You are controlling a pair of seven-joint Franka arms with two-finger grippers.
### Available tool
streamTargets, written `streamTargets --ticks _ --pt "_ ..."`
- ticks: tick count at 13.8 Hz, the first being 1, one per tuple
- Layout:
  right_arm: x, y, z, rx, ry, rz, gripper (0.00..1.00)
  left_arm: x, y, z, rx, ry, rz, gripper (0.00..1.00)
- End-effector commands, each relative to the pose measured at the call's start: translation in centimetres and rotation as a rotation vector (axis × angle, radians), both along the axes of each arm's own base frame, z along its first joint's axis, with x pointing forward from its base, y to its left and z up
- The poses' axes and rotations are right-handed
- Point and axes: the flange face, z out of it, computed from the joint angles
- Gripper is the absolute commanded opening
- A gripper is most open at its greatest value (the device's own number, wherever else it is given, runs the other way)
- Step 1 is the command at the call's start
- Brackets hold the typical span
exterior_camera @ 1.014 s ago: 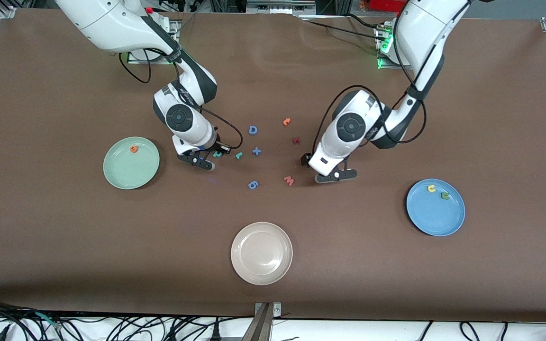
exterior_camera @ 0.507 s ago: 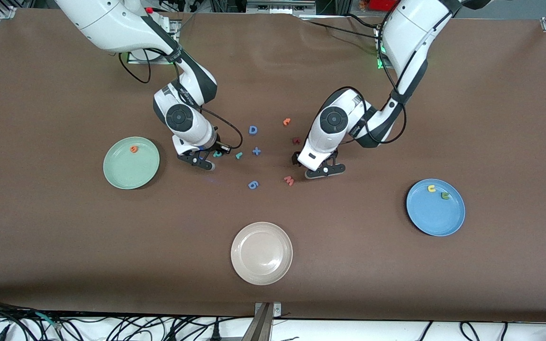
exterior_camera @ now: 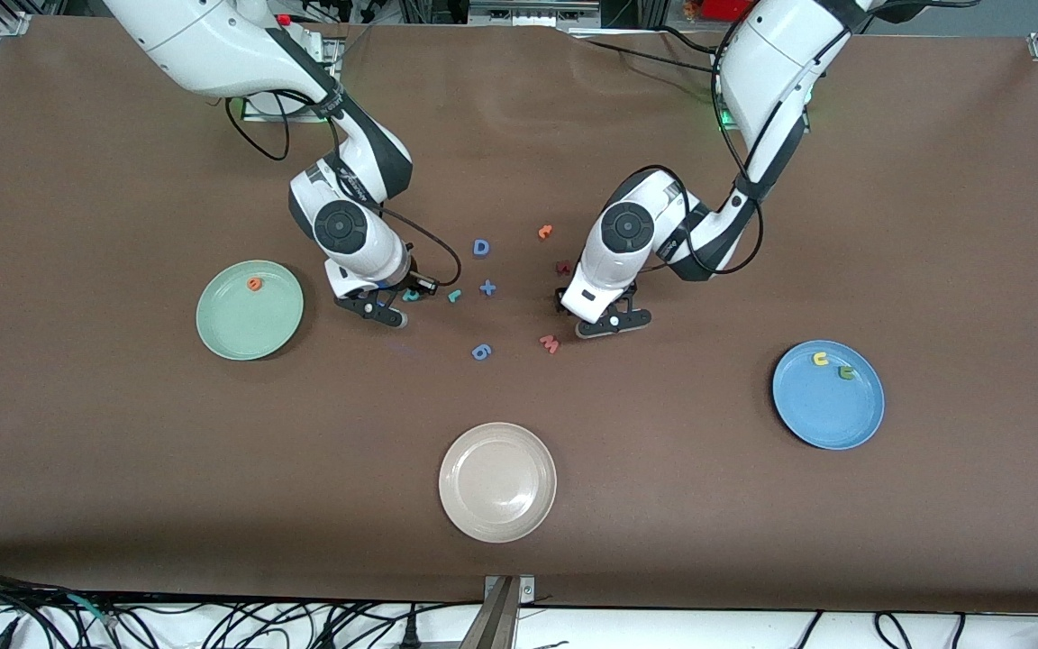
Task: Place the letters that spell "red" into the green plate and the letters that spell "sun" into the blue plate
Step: 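Place the teal letter on the green plate while the left gripper reaches yellow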
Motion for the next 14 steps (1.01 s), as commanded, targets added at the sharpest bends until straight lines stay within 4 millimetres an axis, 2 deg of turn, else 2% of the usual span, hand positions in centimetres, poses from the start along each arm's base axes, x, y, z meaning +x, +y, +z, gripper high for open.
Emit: streamTargets --ticks 1,4,6,9,10,12,14 --pt "2.0 -2.2 4.4 -0.076 0.017 0.047 0.05 -0.6 -0.9 -0.1 0.018 -0.017 0.015 0.72" --pt "3.5 -8.3 6.4 -0.139 0.065 0.111 0.05 -0.9 -1.3 -0.4 0.020 -0.013 0.023 0.63" --pt "3.9 -12.4 6.5 -0.169 0.128 0.151 0.05 -0.7 -1.4 -0.2 0.018 -0.018 0.033 0.59" --pt "4.4 -20.4 4.7 -0.149 0.172 0.233 0.05 -0.6 -1.3 -0.1 0.018 -0.020 0.035 0.56" --pt "4.5 -22.4 4.0 -0.133 0.172 0.264 0.05 -0.6 -1.3 -0.2 0.019 -0.020 0.036 0.55" --pt "4.0 -24.7 2.5 -0.094 0.176 0.284 0.05 -0.5 -1.3 -0.1 0.018 -0.022 0.036 0.54" --pt "3.3 -24.9 1.7 -0.068 0.179 0.272 0.05 -0.4 -1.2 -0.1 0.018 -0.023 0.038 0.52"
